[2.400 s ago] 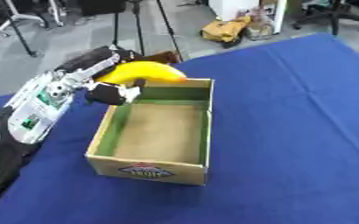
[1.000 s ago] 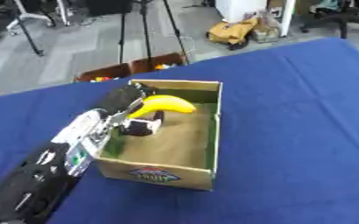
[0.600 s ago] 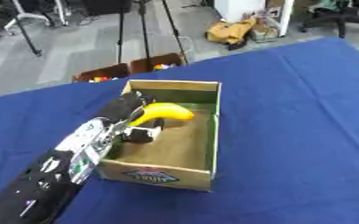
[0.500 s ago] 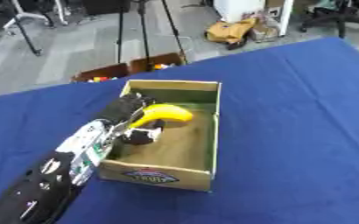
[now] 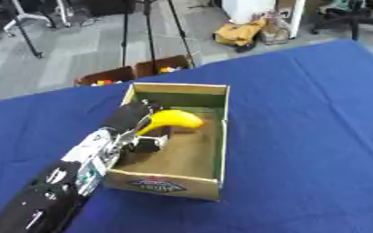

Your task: Pick up objects on the table and place them in the box.

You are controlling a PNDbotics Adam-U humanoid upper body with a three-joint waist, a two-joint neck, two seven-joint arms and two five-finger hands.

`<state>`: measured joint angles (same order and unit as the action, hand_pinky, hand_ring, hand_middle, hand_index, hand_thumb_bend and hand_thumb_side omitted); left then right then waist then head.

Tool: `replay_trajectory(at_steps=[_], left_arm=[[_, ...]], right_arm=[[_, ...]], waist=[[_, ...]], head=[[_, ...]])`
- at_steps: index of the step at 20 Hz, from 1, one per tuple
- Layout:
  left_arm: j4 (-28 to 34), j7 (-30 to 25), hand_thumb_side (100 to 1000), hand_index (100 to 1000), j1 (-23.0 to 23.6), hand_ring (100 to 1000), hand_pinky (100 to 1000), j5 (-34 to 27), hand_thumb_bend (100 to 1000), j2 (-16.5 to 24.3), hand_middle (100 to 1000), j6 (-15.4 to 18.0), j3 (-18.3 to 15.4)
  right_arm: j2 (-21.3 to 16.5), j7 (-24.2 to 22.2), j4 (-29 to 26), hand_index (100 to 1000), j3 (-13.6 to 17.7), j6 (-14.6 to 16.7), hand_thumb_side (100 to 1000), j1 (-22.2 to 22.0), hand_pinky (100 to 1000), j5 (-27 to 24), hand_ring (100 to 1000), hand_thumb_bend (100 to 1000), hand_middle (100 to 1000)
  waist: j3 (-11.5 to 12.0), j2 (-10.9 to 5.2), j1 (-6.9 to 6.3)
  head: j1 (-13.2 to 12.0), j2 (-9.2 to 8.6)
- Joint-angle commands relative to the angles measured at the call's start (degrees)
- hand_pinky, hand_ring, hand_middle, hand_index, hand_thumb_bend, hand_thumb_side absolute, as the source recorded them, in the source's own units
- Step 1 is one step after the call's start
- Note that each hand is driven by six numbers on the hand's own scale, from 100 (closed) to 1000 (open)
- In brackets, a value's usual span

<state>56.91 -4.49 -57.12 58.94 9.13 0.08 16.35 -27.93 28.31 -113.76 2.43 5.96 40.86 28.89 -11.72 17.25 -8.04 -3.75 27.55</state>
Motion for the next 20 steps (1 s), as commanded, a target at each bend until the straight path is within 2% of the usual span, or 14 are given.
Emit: replay_trajectory(at_steps=[1,3,6,7,8,17,19,20], left_arm=[[0.5,0.2,282,888,-0.8,725,497,1.0,100,0.3,824,1.0,-0.1],[0.9,-0.2,303,924,-0.9,793,607,1.9,100,0.5,876,1.2,0.0],[1.5,-1.4,314,930,-1.0,816,659,2.5,100,0.5,880,1.4,0.2],[1.8,-2.0,398,930,-1.1,817,663,2.5,100,0.6,879,1.5,0.3],[2.2,-2.6,323,936,-1.2,823,672,2.5,100,0.7,884,1.5,0.4],[8.4,-6.0,342,922,-1.3,788,616,0.3,100,2.0,857,0.6,0.9],[11.4,-6.4,381,922,-1.4,778,603,-1.9,100,2.6,853,0.0,0.6],[13.3,-6.3,434,920,-1.6,762,581,-3.4,100,2.9,845,-0.5,0.3]], right_arm=[[-0.7,0.2,-0.8,910,0.3,-0.2,1000,1.0,733,-0.3,860,100,785],[-0.7,0.3,-0.8,910,0.3,-0.2,1000,0.9,733,-0.3,860,100,784],[-0.7,0.3,-0.8,910,0.3,-0.2,1000,0.7,733,-0.3,860,100,784],[-0.7,0.3,-0.8,910,0.3,-0.3,1000,0.6,733,-0.3,860,100,784],[-0.6,0.3,-0.8,910,0.3,-0.3,1000,0.6,733,-0.3,860,100,784],[-0.4,0.6,-0.8,910,0.5,-0.4,1000,0.0,732,-0.1,860,100,786],[-0.5,0.7,-0.8,910,0.5,-0.3,1000,0.0,732,-0.1,860,100,786],[-0.5,0.7,-0.8,910,0.5,-0.3,1000,0.0,732,-0.1,860,100,786]], waist=[[0.0,-0.84,0.58],[0.1,-0.92,0.60],[0.3,-1.18,0.63],[0.4,-1.27,0.64],[0.5,-1.38,0.67],[1.1,-2.42,0.90],[1.2,-2.56,0.87],[1.2,-2.60,0.86]], head=[[-0.1,-0.61],[-0.1,-0.54],[-0.1,-0.43],[-0.1,-0.41],[0.0,-0.36],[0.6,0.10],[0.6,0.53],[0.7,0.76]])
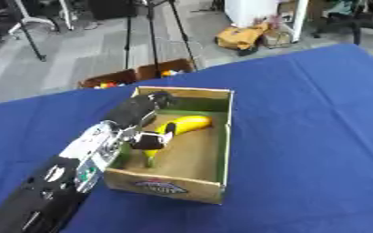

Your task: Pick up objects on the table and place them in the box.

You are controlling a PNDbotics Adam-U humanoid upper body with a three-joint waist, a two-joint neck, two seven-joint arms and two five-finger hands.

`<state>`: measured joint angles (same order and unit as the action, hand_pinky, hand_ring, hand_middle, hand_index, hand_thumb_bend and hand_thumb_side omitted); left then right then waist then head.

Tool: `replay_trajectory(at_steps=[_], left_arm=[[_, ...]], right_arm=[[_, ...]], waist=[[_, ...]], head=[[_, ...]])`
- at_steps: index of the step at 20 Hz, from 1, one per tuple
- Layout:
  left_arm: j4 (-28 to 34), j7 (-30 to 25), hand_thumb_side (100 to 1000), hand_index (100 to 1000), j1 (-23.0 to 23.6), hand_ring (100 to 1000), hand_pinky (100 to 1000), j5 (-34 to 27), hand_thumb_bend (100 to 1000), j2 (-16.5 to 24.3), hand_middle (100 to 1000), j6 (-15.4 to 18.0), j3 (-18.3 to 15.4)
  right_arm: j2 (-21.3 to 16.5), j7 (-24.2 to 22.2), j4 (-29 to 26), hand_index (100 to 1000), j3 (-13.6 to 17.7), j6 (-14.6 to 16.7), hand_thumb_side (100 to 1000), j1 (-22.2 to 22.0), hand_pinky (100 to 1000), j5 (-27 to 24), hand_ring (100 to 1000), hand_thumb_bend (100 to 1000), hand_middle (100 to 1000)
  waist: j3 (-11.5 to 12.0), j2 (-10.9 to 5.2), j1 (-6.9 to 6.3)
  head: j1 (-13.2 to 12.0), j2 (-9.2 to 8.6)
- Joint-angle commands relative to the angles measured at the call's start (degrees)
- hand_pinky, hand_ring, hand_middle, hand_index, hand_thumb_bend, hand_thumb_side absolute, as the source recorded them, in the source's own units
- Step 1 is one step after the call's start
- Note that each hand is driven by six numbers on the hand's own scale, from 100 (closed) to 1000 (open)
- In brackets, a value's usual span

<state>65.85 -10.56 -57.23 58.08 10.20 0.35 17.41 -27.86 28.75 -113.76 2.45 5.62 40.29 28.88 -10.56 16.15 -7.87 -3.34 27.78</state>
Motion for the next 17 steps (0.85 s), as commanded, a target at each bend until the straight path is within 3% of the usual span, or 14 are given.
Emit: replay_trajectory(at_steps=[1,4,10,17], left_arm=[[6.5,0.3,484,920,-1.6,753,567,-4.5,100,2.2,839,-1.5,-1.3],[13.7,2.3,637,916,-2.3,726,534,-12.0,100,4.1,819,-3.9,-2.8],[26.4,5.4,738,919,-2.1,686,486,-29.7,100,8.2,790,-8.8,-5.4],[38.7,16.1,865,926,0.9,690,498,-52.0,100,11.7,784,-11.0,-9.6]], right_arm=[[-0.6,0.3,-0.8,910,0.5,0.0,1000,0.5,732,-0.1,860,100,786],[-0.8,0.3,-0.8,910,0.5,0.0,1000,0.4,732,0.0,860,100,786],[-1.0,0.5,-0.8,910,0.5,0.0,1000,0.2,731,0.0,860,100,787],[-1.3,0.8,-0.8,911,0.8,0.0,1000,0.2,730,0.2,860,100,789]], waist=[[0.2,-1.53,0.66],[0.4,-1.65,0.55],[0.9,-1.79,0.48],[2.4,-1.93,0.95]], head=[[0.3,0.78],[0.7,1.52],[2.0,4.21],[2.5,6.89]])
